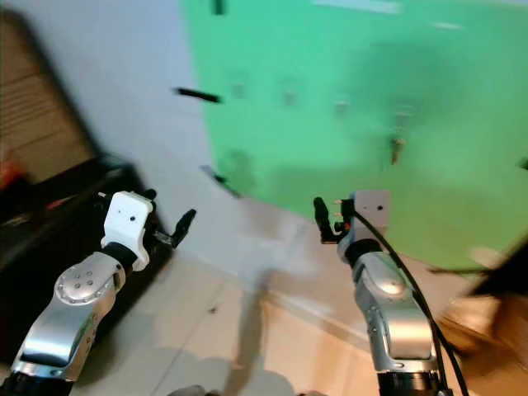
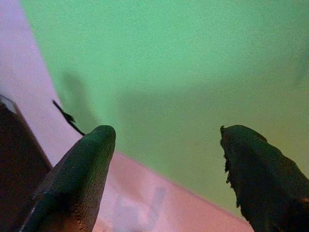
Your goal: Hang keys on a hook
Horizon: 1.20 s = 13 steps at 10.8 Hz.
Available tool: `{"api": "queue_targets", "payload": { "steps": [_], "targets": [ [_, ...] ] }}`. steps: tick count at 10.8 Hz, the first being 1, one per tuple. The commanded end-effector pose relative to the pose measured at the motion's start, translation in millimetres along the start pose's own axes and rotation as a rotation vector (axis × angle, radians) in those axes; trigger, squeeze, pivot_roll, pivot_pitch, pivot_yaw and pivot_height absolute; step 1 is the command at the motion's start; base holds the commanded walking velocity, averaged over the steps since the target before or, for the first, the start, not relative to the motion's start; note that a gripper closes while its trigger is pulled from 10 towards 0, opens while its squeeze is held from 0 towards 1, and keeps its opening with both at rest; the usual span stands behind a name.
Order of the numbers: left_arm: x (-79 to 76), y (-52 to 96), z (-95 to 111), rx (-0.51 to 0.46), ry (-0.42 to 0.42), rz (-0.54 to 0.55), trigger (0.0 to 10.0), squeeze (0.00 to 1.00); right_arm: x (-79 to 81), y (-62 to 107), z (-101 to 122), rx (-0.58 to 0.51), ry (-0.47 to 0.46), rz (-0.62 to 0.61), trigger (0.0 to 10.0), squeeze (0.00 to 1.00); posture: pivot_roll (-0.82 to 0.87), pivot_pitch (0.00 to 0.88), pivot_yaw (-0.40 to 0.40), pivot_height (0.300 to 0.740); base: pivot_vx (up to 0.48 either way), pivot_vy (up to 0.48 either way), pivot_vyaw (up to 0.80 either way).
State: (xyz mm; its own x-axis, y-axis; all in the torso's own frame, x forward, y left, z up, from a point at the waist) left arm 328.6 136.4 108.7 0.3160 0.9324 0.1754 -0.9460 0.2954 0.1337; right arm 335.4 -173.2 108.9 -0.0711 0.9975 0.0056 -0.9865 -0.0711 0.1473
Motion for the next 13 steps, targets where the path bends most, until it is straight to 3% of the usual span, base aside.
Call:
{"api": "queue_targets", "payload": {
  "steps": [1,4,5,7,10,13],
  "targets": [
    [5.7,-3.2,2.1,-0.011,0.009,0.033,10.0,0.0,-1.6,-0.4,2.9,-0.009,0.033,-0.028,10.0,1.0,-0.11,0.0,0.092,0.74,0.0,0.0,0.8],
    [9.9,-9.2,6.0,-0.033,-0.016,0.075,10.0,0.0,2.1,0.7,-2.8,0.02,0.022,-0.038,10.0,1.0,-0.11,0.0,0.078,0.74,0.0,0.0,0.8],
    [12.9,-9.8,6.0,-0.034,-0.022,0.096,10.0,0.0,3.6,-0.7,-3.7,0.012,0.084,-0.04,10.0,1.0,-0.11,0.0,0.076,0.74,0.0,0.0,0.8],
    [16.8,-7.6,4.0,-0.028,0.004,0.114,10.0,0.0,9.5,-3.3,-7.1,0.017,0.069,-0.028,10.0,1.0,-0.08,0.0,0.063,0.74,0.0,0.0,0.8],
    [18.9,-3.4,5.4,-0.035,-0.001,0.116,10.0,0.0,7.6,-9.6,-2.4,-0.011,0.164,-0.059,10.0,1.0,-0.06,0.0,0.055,0.74,0.0,0.0,0.0],
    [21.4,-3.2,4.6,-0.034,0.002,0.128,10.0,0.0,9.1,-12.5,-7.5,0.031,0.154,-0.043,10.0,1.0,-0.07,0.0,0.054,0.74,0.275,0.0,0.0]
  ]
}}
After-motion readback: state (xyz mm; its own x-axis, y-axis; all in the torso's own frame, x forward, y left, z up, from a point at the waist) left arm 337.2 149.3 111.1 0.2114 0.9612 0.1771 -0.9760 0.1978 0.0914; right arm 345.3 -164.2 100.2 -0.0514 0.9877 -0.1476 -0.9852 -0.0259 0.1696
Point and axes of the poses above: a point about 5 cm out from each wrist's last joint towards the gripper, its own y axis pointing back from the gripper into the wrist, its own z axis along the axis of the wrist's last joint, x = y × z, the point moved 6 cm from there along -y, pointing out of the wrist towards the gripper, and after that the axes turned 1 degree about y, right-handed, at the moved point
